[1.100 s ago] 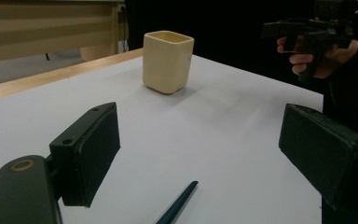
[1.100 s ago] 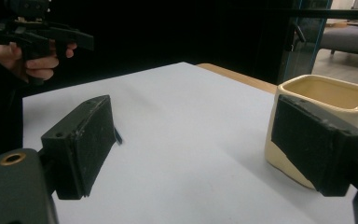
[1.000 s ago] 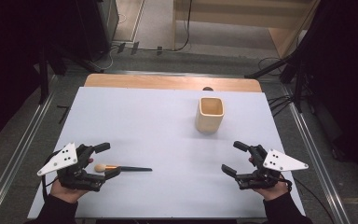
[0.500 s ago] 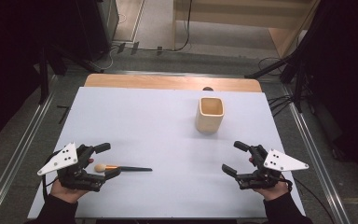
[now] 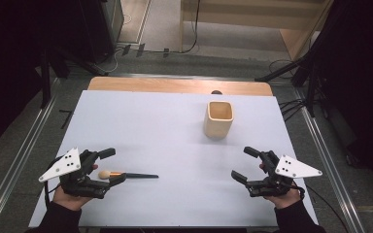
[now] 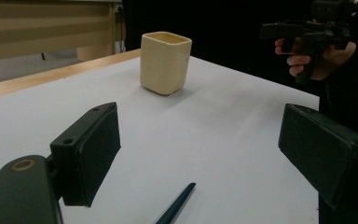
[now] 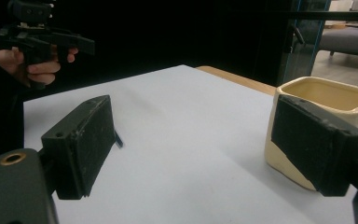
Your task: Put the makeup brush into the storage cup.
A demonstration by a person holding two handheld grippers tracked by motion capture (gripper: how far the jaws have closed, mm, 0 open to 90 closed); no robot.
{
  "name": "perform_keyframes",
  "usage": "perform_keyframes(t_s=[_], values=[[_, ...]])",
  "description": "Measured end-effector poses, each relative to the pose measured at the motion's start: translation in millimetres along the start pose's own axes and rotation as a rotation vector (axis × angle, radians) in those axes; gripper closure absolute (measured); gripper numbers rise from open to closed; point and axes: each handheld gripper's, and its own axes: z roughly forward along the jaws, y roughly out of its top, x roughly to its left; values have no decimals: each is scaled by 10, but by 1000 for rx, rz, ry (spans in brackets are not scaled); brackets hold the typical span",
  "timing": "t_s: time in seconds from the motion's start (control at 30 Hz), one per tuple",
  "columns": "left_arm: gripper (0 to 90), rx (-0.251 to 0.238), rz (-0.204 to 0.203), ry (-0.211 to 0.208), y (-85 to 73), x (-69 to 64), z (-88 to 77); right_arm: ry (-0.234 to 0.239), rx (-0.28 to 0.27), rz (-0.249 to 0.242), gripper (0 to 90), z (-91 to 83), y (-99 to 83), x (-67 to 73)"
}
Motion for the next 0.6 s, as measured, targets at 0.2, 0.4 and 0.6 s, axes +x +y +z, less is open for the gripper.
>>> perform_keyframes(t_s=[0.2, 0.4, 0.6], values=[[134, 1, 5, -3, 8, 19, 13, -2, -7, 4, 143, -9, 10, -3], [135, 16, 3, -9, 9, 69, 72, 0, -3, 6, 143, -7, 9, -1], [137, 61, 3, 5, 28, 131, 91, -2, 3, 4, 143, -5, 7, 2]])
